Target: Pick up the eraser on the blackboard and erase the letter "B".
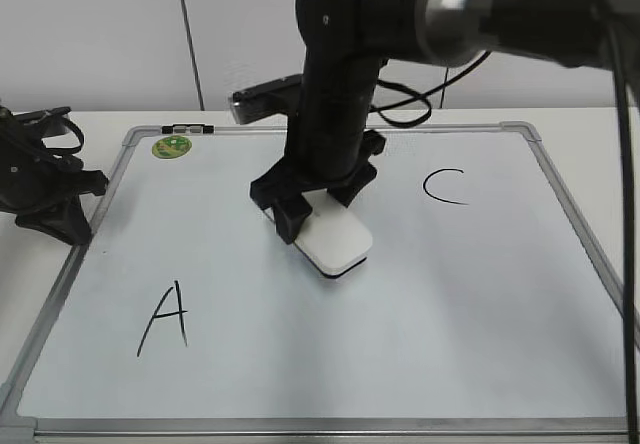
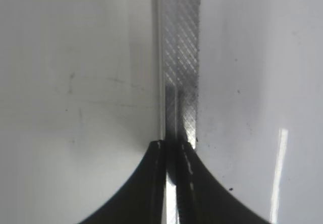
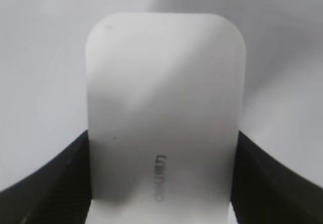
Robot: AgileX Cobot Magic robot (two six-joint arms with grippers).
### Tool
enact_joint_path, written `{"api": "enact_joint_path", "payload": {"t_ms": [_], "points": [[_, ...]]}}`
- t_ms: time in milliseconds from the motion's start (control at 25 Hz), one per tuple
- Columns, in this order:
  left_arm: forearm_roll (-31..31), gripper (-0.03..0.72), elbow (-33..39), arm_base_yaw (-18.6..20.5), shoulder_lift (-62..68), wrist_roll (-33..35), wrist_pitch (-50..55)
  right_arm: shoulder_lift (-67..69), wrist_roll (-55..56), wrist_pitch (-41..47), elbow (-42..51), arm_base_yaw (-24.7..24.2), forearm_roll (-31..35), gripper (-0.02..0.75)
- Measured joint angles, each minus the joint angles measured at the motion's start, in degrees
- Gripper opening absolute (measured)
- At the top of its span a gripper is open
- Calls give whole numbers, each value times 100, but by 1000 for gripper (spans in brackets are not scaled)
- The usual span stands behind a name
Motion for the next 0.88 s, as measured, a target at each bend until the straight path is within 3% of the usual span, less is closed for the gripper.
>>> {"api": "enact_joint_path", "payload": {"t_ms": [200, 560, 880], "points": [[8, 9, 0, 0, 0, 0, 0, -342, 251, 196, 0, -206, -421, 554], [21, 10, 0, 0, 0, 0, 0, -1027, 461, 233, 12, -1086, -750, 554], [67, 10, 0, 0, 0, 0, 0, -1648, 677, 245, 995, -1775, -999, 554]]}}
